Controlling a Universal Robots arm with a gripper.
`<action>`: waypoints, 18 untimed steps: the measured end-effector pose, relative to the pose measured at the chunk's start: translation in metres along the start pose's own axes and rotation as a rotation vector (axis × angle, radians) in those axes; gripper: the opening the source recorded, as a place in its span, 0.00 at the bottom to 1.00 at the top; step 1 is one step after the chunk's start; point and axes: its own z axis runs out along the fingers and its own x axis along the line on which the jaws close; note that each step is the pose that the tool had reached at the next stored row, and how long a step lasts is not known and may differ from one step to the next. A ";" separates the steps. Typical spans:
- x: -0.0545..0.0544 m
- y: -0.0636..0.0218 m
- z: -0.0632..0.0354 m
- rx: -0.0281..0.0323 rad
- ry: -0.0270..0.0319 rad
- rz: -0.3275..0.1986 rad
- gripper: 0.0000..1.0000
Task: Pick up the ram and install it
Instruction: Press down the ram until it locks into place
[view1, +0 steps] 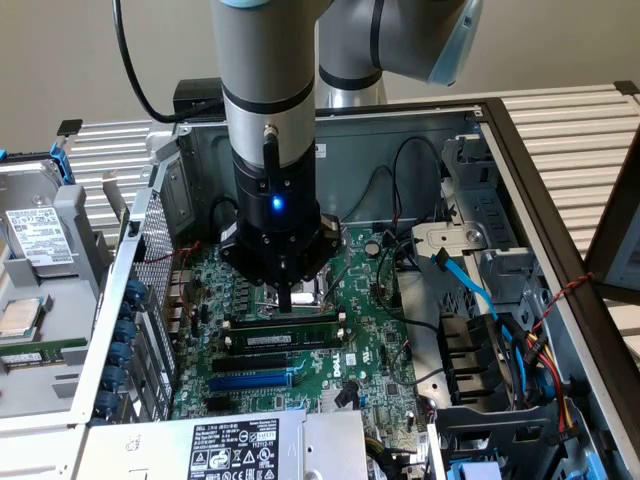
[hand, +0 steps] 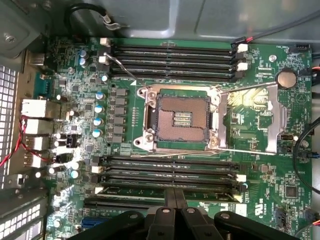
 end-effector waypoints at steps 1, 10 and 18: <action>0.000 0.0000 0.0000 -0.0009 0.0009 0.012 0.11; 0.001 -0.0001 -0.0001 -0.0075 0.0046 0.124 0.11; 0.001 0.0000 0.0000 -0.0177 0.0030 0.151 0.11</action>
